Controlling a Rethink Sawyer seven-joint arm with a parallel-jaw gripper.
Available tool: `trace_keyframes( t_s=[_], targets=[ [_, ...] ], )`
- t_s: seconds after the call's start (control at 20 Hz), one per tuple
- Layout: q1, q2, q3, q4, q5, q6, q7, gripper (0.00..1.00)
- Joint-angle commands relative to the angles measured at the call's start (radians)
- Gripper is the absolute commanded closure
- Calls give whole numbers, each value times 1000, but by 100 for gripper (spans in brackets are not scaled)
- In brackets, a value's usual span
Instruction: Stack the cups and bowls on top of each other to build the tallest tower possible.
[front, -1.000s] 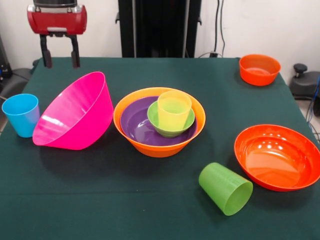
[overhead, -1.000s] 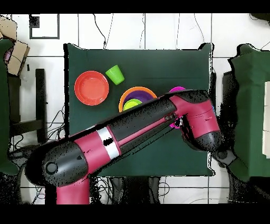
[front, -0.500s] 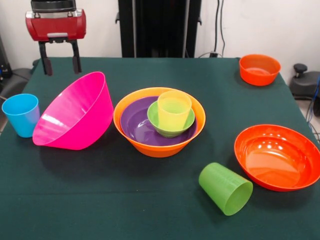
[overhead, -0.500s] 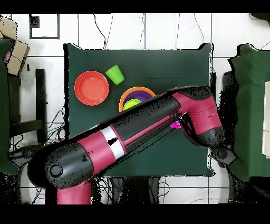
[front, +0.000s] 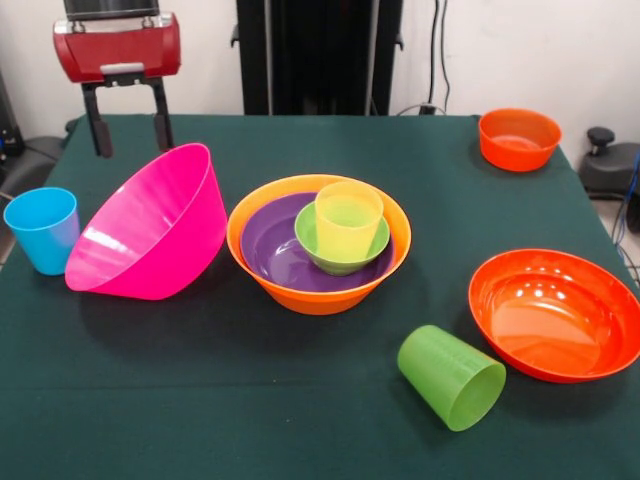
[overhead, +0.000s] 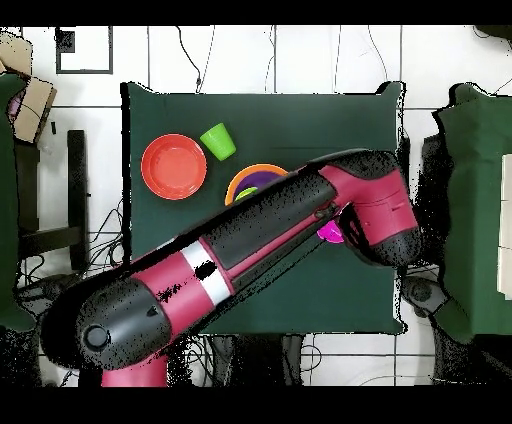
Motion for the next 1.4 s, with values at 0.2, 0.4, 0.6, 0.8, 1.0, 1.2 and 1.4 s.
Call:
trace_keyframes(
  t_s=[0.2, 0.4, 0.6, 0.8, 1.0, 1.2, 1.4],
  targets=[
    [63, -14, 153, -120, 35, 53, 290, 0],
    [64, -7, 177, -92, 41, 59, 229, 0],
    [72, 16, 168, -81, 35, 90, 244, 0],
    [66, 32, 184, -50, 31, 96, 204, 0],
    [60, 6, 214, 7, 38, 65, 90, 0],
    [79, -26, 246, 92, 65, 73, 8, 0],
    [85, -41, 285, 145, 105, 112, -72, 0]
  ],
)
